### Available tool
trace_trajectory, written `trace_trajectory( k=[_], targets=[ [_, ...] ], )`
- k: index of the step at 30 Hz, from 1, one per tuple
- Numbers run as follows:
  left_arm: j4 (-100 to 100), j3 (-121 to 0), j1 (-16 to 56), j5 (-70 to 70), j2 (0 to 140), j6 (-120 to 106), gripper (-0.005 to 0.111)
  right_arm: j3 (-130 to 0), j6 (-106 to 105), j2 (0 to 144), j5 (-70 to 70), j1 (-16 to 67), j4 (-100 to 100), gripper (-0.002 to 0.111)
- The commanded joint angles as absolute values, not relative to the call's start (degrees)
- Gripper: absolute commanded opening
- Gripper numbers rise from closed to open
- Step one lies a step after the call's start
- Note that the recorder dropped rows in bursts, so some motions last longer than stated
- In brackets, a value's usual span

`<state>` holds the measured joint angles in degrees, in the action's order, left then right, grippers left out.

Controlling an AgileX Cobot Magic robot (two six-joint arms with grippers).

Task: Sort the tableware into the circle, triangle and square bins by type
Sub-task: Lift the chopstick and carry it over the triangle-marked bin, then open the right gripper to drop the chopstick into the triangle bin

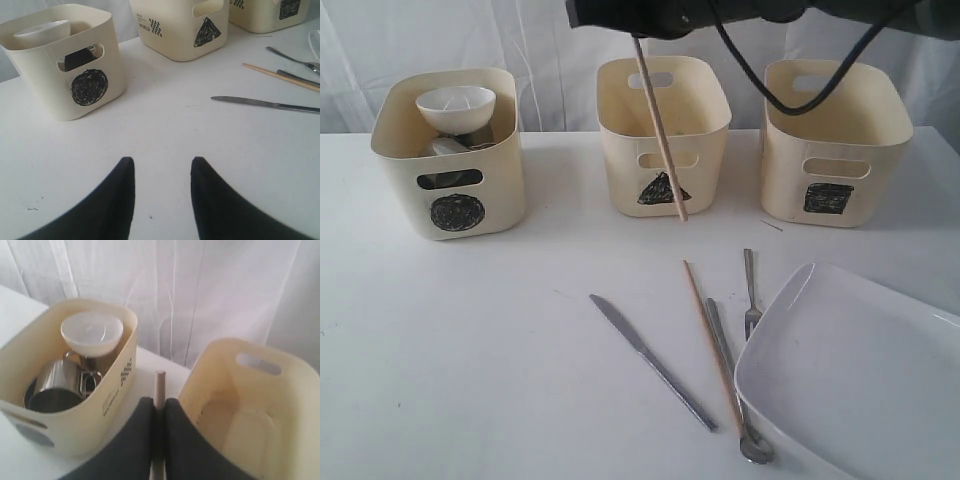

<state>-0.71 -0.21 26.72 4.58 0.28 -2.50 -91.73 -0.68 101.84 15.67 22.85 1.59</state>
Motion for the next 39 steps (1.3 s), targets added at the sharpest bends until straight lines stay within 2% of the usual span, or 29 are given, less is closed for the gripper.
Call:
trace_trajectory(
  k=[1,15,24,32,39],
  targets=[
    [0.0,0.0,26.7,4.5,0.0,-2.6,0.043,-91.2,-1.4,101.4,8.7,21.8,1.9,0.000],
    [0.0,0.0,26.7,4.5,0.0,-2.6,0.043,-78.6,2.7,101.4,-17.3,16.9,1.9,0.000],
    [0.0,0.0,26.7,4.5,0.0,-2.6,0.043,-77.2,7.0,101.6,-36.6,13.7,4.4,0.000],
    [0.0,0.0,26.7,4.5,0.0,-2.6,0.043,-77.2,6.6,106.1,-45.2,11.3,5.6,0.000],
    [0.0,0.0,26.7,4.5,0.0,-2.6,0.043,-77.2,6.5,106.9,-42.6,11.3,5.4,0.000]
  ],
)
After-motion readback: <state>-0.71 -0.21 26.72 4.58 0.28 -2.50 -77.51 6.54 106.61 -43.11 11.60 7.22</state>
